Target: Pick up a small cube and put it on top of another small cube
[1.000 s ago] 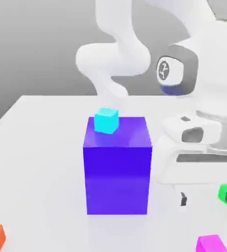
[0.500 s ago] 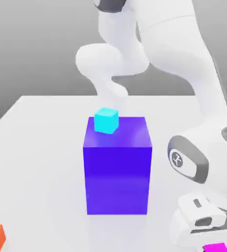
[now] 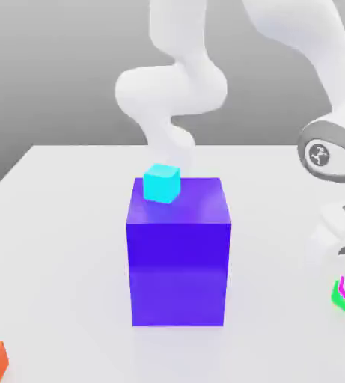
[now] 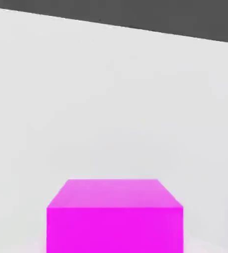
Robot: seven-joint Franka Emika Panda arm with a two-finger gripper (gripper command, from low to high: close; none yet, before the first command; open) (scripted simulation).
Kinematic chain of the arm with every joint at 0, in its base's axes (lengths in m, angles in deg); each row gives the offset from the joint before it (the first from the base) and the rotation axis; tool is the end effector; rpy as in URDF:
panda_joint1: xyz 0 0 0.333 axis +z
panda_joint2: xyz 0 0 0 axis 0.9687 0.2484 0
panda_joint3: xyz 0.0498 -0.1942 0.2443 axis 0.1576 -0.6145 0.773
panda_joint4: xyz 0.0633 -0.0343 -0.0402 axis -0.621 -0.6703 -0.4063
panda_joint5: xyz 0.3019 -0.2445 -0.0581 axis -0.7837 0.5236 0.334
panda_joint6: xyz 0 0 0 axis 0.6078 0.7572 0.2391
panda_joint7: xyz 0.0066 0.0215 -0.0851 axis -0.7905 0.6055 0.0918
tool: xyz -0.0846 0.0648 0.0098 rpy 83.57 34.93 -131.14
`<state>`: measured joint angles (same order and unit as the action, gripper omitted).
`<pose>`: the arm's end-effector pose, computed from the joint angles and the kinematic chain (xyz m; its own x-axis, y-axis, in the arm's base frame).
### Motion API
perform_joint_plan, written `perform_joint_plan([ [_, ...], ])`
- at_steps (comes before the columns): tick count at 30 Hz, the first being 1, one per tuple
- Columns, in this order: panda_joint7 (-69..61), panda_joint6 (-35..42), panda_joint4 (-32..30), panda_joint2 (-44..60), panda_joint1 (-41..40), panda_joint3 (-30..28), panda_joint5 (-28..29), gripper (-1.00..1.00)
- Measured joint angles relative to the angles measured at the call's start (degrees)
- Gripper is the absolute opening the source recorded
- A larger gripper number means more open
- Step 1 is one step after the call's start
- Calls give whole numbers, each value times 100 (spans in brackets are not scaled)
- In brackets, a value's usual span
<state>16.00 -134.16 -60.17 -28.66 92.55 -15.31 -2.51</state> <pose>0.3626 0.3296 0.2360 0.8030 -0.5960 -0.0022 -0.5960 -0.8030 0.0001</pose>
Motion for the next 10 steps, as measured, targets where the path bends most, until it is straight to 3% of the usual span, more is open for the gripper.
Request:
perform_joint_plan([
  [2, 274, -53, -242, -209, 165, 164, -106, -100],
  [6, 869, -632, -283, 382, 499, -150, 523, -100],
  [7, 1004, -789, -269, 569, 591, -272, 706, 100],
  [10, 1004, -789, -269, 569, 591, -272, 706, 100],
])
